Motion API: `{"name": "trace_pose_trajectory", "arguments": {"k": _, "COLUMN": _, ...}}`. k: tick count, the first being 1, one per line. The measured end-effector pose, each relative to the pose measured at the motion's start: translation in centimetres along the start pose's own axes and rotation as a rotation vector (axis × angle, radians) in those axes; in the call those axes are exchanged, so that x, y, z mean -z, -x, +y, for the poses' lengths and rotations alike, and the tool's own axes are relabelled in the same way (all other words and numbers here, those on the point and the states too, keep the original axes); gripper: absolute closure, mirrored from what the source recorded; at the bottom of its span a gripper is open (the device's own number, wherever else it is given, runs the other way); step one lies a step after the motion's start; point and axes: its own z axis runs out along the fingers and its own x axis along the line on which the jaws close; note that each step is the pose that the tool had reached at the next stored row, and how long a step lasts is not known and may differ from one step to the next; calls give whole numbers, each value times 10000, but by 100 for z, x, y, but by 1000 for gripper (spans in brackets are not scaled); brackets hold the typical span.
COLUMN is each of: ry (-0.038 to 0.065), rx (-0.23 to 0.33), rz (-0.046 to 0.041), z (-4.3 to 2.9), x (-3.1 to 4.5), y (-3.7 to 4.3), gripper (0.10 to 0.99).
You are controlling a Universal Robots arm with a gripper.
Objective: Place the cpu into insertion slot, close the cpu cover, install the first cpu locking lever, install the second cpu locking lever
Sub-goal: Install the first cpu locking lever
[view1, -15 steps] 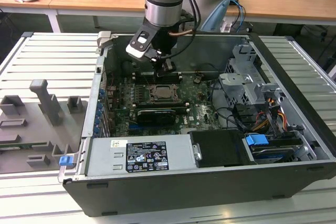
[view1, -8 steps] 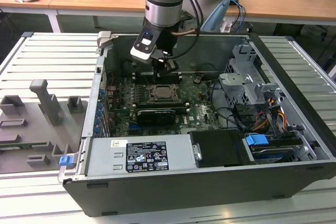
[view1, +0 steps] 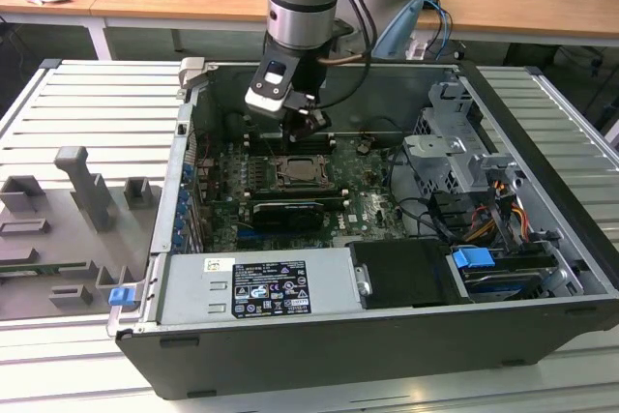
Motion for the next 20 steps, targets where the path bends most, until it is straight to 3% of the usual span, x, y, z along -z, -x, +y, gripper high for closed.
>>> {"name": "trace_pose_trajectory", "arguments": {"k": 10, "ry": -83, "rx": 2118, "rz": 2, "z": 0, "x": 0, "y": 0, "gripper": 980}}
{"name": "trace_pose_trajectory", "arguments": {"k": 20, "ry": -126, "rx": 3184, "rz": 2, "z": 0, "x": 0, "y": 0, "gripper": 980}}
